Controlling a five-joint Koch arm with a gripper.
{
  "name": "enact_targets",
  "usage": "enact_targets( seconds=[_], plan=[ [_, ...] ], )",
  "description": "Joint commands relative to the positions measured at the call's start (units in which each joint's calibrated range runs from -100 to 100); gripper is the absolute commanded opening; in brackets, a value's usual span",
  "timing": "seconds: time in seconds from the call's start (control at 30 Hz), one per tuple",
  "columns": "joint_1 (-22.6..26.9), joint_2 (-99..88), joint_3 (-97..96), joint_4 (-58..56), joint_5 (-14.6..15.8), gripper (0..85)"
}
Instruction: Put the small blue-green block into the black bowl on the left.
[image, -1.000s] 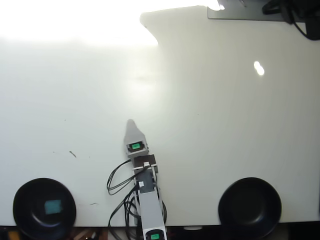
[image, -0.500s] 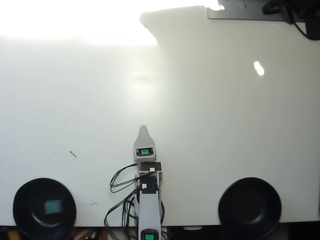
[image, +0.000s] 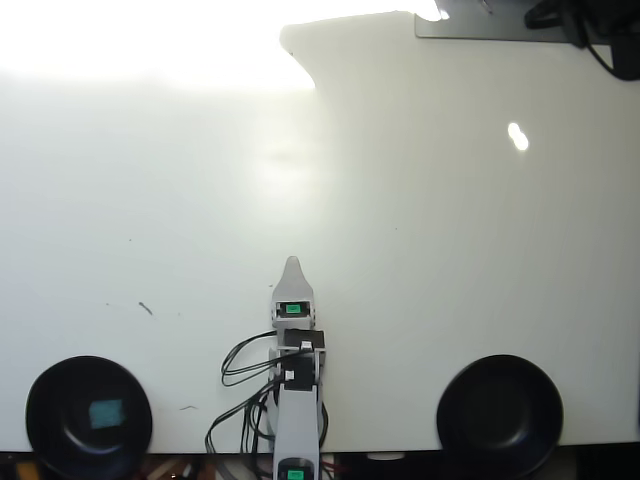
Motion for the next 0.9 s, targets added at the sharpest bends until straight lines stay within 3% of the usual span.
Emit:
enact_targets(
  seconds=[0.0,0.87],
  plan=[
    [-0.93,-1.0,-0.64,0.51,0.1,48.4],
    [-0.59,-0.36,-3.69,0.19,0.05,48.4]
  ],
)
